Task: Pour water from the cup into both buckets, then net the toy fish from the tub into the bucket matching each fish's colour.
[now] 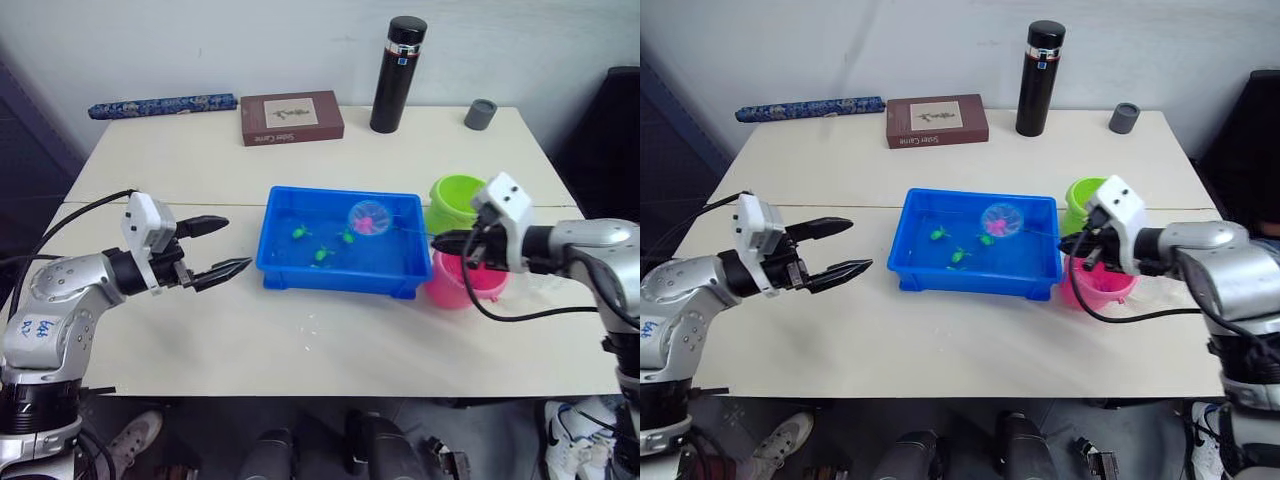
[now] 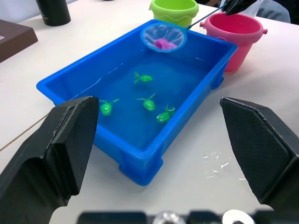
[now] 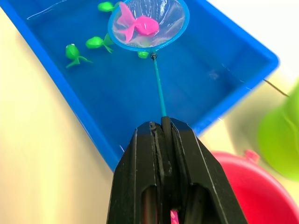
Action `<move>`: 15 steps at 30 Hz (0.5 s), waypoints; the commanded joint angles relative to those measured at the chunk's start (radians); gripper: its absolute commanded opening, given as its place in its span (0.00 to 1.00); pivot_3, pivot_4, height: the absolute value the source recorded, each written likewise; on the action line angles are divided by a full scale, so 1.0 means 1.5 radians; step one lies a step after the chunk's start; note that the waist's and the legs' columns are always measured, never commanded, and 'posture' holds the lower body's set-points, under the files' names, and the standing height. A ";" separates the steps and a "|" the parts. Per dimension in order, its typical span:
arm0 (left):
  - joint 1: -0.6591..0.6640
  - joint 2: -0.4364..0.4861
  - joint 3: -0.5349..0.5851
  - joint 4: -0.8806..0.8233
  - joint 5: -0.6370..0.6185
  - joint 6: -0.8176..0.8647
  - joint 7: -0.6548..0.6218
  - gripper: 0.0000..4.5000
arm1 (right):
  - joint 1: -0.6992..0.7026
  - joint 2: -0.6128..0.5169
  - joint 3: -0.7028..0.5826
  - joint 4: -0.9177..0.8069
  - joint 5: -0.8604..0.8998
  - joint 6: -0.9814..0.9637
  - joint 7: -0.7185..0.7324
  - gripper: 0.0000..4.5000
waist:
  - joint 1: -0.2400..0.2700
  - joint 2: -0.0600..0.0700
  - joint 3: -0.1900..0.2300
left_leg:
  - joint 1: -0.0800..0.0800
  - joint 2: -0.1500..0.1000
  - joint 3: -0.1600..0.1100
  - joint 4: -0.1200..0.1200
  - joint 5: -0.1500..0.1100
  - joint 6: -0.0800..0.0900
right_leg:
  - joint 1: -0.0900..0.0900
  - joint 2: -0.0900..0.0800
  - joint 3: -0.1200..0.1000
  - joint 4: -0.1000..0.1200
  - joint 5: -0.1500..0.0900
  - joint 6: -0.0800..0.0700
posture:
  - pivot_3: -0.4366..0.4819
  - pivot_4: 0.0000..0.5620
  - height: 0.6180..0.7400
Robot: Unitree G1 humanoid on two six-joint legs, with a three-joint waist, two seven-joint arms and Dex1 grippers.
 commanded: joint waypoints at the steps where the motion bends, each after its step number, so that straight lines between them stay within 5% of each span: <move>1: -0.023 0.007 -0.006 0.003 -0.004 -0.015 -0.019 0.99 | 0.029 -0.048 -0.082 -0.017 0.017 -0.016 0.015 0.00 | 0.004 0.000 0.000 | 0.000 0.000 0.000 0.000 0.000 0.000 | 0.000 0.000 0.000 0.000 0.000 0.000 | 0.48 0.27 0.99; 15: -0.094 0.004 -0.048 0.071 0.010 -0.031 -0.066 0.99 | 0.288 -0.131 -0.333 -0.049 0.032 -0.010 0.047 0.00 | 0.015 0.000 0.000 | 0.001 0.000 0.000 0.000 0.000 0.000 | 0.001 0.000 0.000 -0.002 0.000 0.000 | 0.48 0.27 0.99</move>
